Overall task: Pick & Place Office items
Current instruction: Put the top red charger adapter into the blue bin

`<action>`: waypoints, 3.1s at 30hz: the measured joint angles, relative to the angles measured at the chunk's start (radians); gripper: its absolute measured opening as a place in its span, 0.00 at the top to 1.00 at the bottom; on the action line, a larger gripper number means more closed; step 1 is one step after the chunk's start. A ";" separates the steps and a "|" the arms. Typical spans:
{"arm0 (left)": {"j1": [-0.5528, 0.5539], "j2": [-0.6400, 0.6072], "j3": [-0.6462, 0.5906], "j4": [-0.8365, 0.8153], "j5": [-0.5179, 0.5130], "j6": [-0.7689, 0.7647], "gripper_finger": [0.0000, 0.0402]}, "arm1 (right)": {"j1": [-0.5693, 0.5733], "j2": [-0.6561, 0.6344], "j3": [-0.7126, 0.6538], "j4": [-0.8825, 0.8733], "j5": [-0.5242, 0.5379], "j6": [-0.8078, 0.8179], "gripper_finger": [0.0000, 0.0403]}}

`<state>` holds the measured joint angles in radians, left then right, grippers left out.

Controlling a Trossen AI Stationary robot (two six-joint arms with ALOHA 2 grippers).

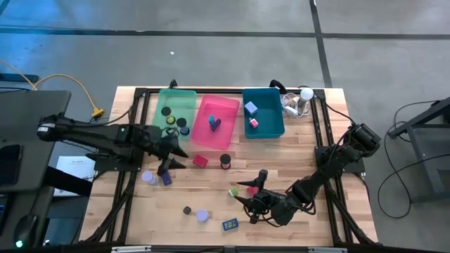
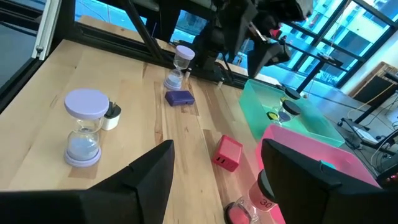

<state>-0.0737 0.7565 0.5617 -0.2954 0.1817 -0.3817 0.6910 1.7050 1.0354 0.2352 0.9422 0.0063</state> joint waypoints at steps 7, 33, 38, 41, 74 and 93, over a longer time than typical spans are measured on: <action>-0.167 0.108 0.000 0.125 -0.092 0.087 0.38 | 0.000 0.000 0.000 0.000 0.000 -0.002 0.43; -0.211 0.365 0.000 0.507 -0.185 0.103 0.32 | 0.000 0.000 0.000 0.000 -0.003 0.001 0.43; -0.211 0.365 0.000 0.507 -0.196 0.095 0.18 | 0.000 0.000 0.000 0.000 -0.003 0.001 0.43; -0.211 0.365 0.000 0.509 -0.187 0.096 0.11 | 0.000 0.000 0.000 0.000 -0.003 0.001 0.43; -0.196 0.389 -0.001 0.316 -0.292 0.517 0.09 | 0.000 0.000 0.000 0.000 -0.007 0.003 0.43; -0.085 0.597 -0.002 0.301 -0.315 0.508 0.09 | -0.006 0.000 0.000 -0.002 -0.031 0.028 0.43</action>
<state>-0.1585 1.3532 0.5594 0.0053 -0.1329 0.1261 0.6846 1.7054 1.0351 0.2333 0.9108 0.0341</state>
